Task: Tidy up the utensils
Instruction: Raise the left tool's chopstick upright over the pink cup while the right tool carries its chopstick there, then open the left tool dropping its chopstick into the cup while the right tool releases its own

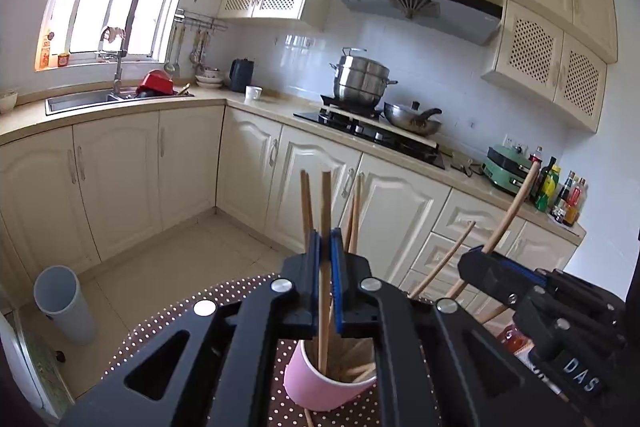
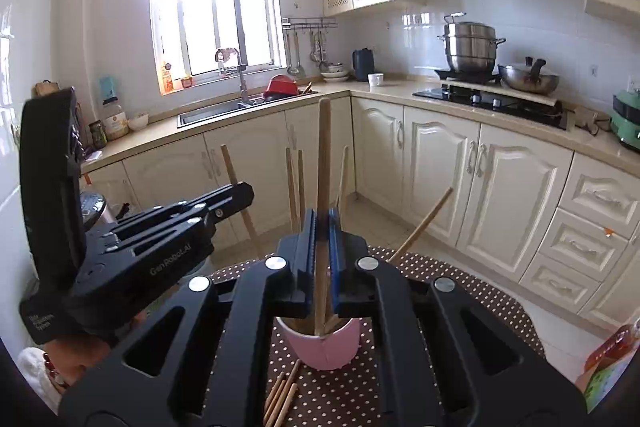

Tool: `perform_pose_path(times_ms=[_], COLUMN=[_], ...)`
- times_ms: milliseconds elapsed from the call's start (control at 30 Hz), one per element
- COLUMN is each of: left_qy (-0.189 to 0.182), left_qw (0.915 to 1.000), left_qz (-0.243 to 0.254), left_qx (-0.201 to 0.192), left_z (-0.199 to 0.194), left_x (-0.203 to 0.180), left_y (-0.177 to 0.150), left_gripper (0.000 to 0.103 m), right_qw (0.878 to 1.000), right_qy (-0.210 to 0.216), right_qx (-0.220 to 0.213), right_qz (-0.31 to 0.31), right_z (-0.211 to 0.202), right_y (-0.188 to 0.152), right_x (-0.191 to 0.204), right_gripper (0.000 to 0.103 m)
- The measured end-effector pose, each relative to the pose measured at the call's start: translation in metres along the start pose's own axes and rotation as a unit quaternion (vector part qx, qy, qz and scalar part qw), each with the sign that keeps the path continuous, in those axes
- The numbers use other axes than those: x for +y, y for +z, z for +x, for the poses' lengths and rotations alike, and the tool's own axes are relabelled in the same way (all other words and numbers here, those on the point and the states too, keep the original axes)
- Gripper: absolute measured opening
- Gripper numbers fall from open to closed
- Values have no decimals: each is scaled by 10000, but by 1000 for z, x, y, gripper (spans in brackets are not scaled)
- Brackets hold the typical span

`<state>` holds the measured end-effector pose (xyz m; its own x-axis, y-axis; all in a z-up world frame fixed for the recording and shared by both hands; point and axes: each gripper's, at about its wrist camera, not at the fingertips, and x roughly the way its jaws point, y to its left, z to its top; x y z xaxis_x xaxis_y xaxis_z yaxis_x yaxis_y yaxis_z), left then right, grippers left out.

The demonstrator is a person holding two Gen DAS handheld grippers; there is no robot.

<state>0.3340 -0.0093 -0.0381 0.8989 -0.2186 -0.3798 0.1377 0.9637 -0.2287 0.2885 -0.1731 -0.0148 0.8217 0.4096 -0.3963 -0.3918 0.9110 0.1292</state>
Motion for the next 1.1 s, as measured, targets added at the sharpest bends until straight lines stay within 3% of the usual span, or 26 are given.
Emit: perform_pose_path(times_ms=[300, 733, 767, 833, 1100], left_qy=[17, 15, -23, -12, 21], left_qw=[9997, 9994, 9993, 9992, 9992], left_qz=[102, 127, 115, 94, 268], left_qx=[228, 316, 344, 380, 305], left_z=[7, 2, 1, 0, -23], left_x=[9, 5, 5, 4, -6], left_y=[-18, -18, -18, -18, -19], left_gripper=[6, 7, 9, 31, 42], right_qw=[10000, 9998, 9998, 9998, 9995], right_qy=[-20, -60, -62, -68, -105], right_qx=[40, 171, 177, 199, 239], right_qz=[76, 40, 43, 39, 150], right_z=[-1, 2, 3, 3, -2], right_y=[-3, -10, -10, -10, -13], right_x=[-3, -5, -5, -5, -8], right_gripper=[6, 7, 7, 7, 7])
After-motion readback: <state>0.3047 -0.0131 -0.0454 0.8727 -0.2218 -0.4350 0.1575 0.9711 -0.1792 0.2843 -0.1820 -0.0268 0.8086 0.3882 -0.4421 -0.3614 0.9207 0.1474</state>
